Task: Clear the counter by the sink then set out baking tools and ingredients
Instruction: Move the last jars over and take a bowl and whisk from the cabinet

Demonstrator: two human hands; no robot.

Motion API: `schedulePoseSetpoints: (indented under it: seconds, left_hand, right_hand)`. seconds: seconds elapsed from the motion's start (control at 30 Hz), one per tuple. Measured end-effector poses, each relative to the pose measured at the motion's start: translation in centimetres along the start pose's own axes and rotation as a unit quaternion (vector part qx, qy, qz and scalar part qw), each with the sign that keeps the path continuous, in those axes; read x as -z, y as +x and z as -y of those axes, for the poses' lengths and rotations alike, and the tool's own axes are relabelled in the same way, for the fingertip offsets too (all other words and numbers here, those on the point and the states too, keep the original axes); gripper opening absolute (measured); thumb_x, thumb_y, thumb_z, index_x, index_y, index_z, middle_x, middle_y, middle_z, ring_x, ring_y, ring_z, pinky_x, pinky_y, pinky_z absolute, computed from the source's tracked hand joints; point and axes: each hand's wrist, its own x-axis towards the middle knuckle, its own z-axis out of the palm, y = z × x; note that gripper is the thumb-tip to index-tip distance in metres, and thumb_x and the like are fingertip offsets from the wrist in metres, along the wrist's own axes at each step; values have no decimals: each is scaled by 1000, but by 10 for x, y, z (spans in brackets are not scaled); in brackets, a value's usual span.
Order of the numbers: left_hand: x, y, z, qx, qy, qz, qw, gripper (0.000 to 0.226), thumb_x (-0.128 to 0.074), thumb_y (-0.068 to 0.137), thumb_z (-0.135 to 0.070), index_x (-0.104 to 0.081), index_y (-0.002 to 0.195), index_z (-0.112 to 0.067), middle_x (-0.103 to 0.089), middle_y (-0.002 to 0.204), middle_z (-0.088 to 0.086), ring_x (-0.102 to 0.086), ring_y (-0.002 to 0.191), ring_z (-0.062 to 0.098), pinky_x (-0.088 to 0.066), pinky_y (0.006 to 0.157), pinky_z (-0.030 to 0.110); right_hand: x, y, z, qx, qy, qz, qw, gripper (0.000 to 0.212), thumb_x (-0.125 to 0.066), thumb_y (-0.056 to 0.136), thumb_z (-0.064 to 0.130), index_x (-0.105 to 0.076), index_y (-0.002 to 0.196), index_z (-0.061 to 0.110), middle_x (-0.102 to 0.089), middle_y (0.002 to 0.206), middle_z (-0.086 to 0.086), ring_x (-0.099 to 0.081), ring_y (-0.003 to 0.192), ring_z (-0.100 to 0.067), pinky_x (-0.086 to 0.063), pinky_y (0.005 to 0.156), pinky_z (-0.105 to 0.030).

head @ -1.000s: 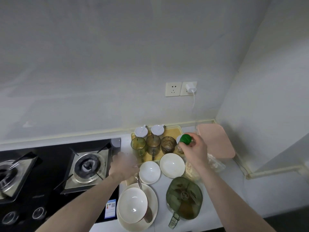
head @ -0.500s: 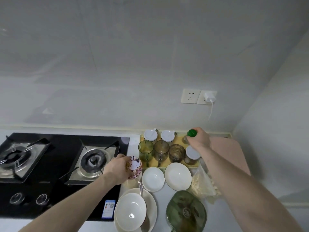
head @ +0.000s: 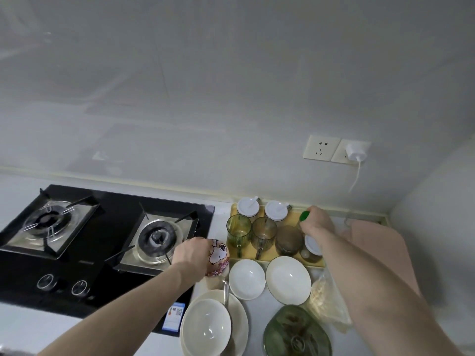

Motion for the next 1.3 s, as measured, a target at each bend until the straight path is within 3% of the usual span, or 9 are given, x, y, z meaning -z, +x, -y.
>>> schedulePoseSetpoints:
  seconds: [0.37,0.57,0.7,0.83,0.93,1.07,1.3]
  left_hand:
    - [-6,1,-2,12,23,-12,1000,48,-76,84,-26,-60,128,-35,-69,117,-6,-67,107,22,-53,82,34]
    - [-2,1,-3,6,39,1,999,46,-75,84,-20,-63,127,-32,-70,114,-4,-69,104,22,-54,82,34]
    - [3,-4,-3,-2,41,6,999,36,-75,85,-24,-65,119,-29,-70,110,-3,-69,102,22,-54,80,33]
    - [3,-4,1,-19,27,6,999,29,-74,83,-30,-67,111,-31,-71,108,-5,-69,99,20,-50,74,30]
    - [2,-3,3,-45,16,5,999,29,-72,84,-33,-66,113,-31,-71,111,-4,-69,103,21,-54,81,32]
    - [2,-4,7,-65,23,7,998,31,-69,87,-32,-64,118,-31,-69,114,-3,-68,105,21,-55,84,32]
    - [3,-10,18,-123,36,22,992,34,-60,92,-37,-60,123,-25,-64,118,-2,-67,107,22,-55,82,34]
  right_hand:
    - [-7,-1,-2,-17,19,29,999,56,-66,88,14,-54,142,24,-59,139,-6,-61,123,-31,-49,97,-33]
    - [6,-36,1,9,114,-40,993,49,-66,84,13,-63,132,22,-62,136,-7,-60,122,-30,-50,99,-34]
    - [21,-95,15,35,265,-121,956,36,-65,88,11,-67,123,20,-64,129,-2,-60,119,-24,-46,100,-31]
    - [21,-172,23,40,402,-120,907,32,-67,91,14,-67,121,25,-60,108,20,-59,102,-1,-47,92,-28]
    - [0,-222,15,55,403,-92,909,31,-70,89,14,-68,114,33,-60,111,26,-57,104,4,-50,96,-31]
    - [-21,-267,6,55,378,-58,922,30,-69,90,16,-66,113,35,-61,119,23,-58,113,-3,-52,96,-34]
    - [-25,-336,14,29,353,-37,934,30,-67,92,24,-61,117,40,-55,128,21,-58,115,-2,-52,96,-27]
